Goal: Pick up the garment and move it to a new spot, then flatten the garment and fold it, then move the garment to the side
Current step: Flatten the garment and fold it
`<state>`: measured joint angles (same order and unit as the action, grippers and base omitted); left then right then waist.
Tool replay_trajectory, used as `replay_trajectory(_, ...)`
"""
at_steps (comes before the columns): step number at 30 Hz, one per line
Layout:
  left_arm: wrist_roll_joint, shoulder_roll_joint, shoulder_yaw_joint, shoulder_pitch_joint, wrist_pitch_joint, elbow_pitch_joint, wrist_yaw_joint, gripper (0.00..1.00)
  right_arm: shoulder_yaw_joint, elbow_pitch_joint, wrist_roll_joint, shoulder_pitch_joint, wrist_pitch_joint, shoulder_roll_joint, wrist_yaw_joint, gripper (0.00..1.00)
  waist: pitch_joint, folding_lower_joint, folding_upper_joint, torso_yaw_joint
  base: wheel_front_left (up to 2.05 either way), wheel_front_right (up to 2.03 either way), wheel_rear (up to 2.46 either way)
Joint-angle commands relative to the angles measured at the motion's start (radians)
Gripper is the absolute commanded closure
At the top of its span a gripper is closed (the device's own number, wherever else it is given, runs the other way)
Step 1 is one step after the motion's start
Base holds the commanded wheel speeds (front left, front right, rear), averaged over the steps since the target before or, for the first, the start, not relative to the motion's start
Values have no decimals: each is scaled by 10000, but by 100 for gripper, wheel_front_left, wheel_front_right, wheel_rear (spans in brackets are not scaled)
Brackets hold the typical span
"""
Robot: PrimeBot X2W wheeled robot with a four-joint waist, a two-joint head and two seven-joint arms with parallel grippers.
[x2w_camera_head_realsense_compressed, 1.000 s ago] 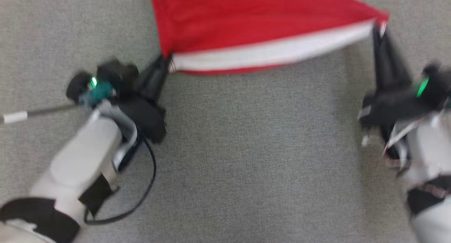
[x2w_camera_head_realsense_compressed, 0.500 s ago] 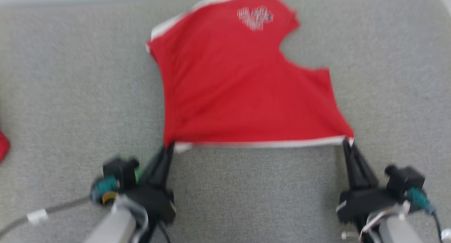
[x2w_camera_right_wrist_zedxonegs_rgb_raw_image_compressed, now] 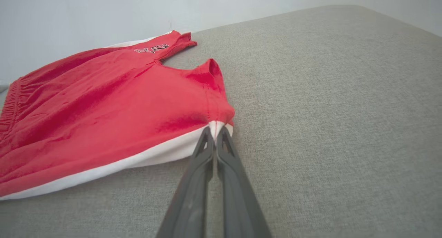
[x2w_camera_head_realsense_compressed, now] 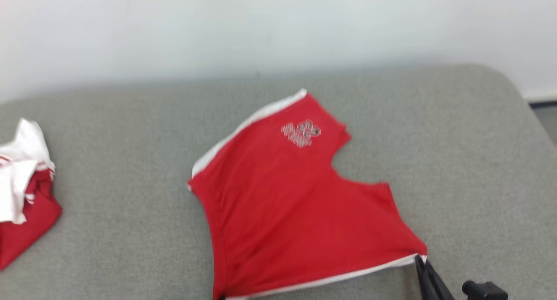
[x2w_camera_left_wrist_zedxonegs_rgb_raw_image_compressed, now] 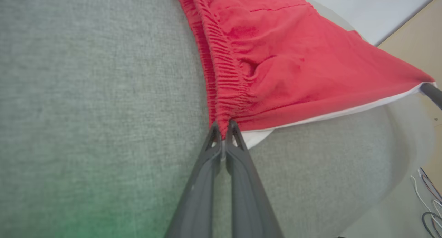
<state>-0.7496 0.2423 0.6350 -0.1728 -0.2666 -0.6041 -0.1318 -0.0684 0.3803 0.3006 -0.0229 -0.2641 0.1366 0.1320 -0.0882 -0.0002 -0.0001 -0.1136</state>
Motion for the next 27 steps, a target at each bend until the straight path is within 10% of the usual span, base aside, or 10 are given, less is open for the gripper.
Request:
replay_trajectory(1, -89, 89, 37, 447, 38, -8, 27, 100, -9, -12, -74, -238, -1, -81, -26, 100, 879, 2, 1, 45, 0, 0, 0)
replay_trajectory(15, 201, -117, -648, 1309, 29, 582, 27, 100, 400, -550, -185, -882, -2, 13, -26, 100, 1046, 2, 1, 344, 0, 0, 0)
replay_trajectory(27, 1205, -417, -1574, -327, 28, 1429, 28, 100, 143, -621, -140, 2232, -2, 683, -26, 100, -766, 2, 1, 1346, 0, 0, 0)
